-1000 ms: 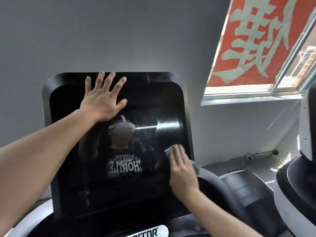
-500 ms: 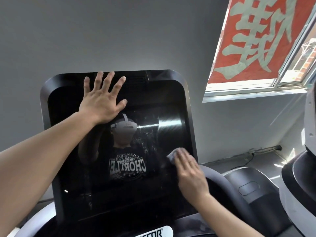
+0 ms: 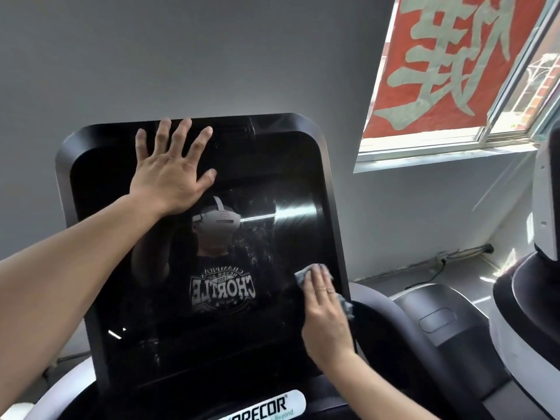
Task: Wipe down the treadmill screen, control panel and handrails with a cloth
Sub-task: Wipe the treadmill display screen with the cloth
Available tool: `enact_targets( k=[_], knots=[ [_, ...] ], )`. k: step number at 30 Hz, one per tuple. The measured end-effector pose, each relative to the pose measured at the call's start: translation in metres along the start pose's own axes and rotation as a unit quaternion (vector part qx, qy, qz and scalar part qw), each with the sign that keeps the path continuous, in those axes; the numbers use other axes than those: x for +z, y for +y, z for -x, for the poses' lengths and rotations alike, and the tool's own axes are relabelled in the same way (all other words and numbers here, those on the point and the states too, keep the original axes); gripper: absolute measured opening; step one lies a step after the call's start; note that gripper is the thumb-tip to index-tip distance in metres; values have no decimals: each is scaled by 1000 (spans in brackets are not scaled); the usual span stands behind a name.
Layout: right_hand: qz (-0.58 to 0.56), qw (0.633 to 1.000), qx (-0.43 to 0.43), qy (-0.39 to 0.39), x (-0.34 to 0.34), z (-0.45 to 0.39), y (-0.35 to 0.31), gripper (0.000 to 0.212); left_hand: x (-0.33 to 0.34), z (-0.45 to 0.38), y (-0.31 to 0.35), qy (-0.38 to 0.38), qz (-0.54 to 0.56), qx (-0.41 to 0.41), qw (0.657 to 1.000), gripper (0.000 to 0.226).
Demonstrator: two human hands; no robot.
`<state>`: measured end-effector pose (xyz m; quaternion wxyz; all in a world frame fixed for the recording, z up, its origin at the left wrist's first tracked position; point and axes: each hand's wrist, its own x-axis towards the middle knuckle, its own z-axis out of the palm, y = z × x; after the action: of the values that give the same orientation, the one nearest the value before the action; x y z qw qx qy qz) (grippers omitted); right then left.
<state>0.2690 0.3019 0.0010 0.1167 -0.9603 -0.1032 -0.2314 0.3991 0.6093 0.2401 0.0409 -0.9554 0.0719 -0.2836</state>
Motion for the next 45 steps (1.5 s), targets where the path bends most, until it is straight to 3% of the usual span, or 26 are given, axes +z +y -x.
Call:
enact_targets(
  k=[4, 7, 9, 12, 14, 17, 19, 23, 26, 28, 31, 33, 37, 39, 42, 45],
  knots=[
    [26, 996, -89, -15, -3, 4, 19, 78, 1, 0, 1, 10, 0, 1, 1000, 79],
    [27, 1000, 9, -8, -8, -3, 41, 87, 3, 0, 1, 13, -3, -1, 1000, 79],
    [40, 999, 21, 2, -1, 3, 14, 84, 4, -1, 1, 17, -4, -1, 1000, 79],
    [37, 997, -67, -18, 8, 19, -14, 73, 4, -1, 1, 19, -6, -2, 1000, 79],
    [57, 993, -103, -28, -1, 15, 11, 71, 4, -1, 1, 16, -5, -2, 1000, 78],
    [70, 998, 0, 1, -8, 6, 40, 75, 3, -1, 2, 14, -5, -5, 1000, 78],
    [55, 998, 27, 4, -3, 10, 16, 75, 3, -1, 1, 13, -5, -5, 1000, 78],
    [54, 992, -107, -29, 1, 28, -1, 69, 3, -1, 1, 14, -5, -5, 1000, 78],
    [55, 998, -16, -9, -7, 24, 39, 75, 2, -1, 1, 12, -4, -6, 1000, 78],
    [41, 999, 34, 0, 0, 32, 25, 76, 2, -1, 1, 11, -7, -6, 1000, 78],
    [16, 999, -31, -22, 15, 51, -13, 72, 3, -1, 2, 15, -5, -10, 1000, 78],
    [19, 997, -77, -27, 10, 50, 6, 69, 2, -1, 2, 16, -5, -7, 1000, 78],
    [28, 998, 49, 5, 2, 41, 34, 76, 3, -1, 2, 13, -9, -8, 1000, 78],
    [15, 999, 38, -12, 11, 48, 2, 74, 3, -1, 2, 16, -8, -9, 1000, 78],
    [-4, 998, -61, -25, 16, 60, -7, 69, 4, -1, 2, 18, -9, -8, 1000, 78],
    [-15, 999, 42, 6, 8, 53, 34, 74, 3, -2, 2, 14, -7, -6, 1000, 78]
  ],
)
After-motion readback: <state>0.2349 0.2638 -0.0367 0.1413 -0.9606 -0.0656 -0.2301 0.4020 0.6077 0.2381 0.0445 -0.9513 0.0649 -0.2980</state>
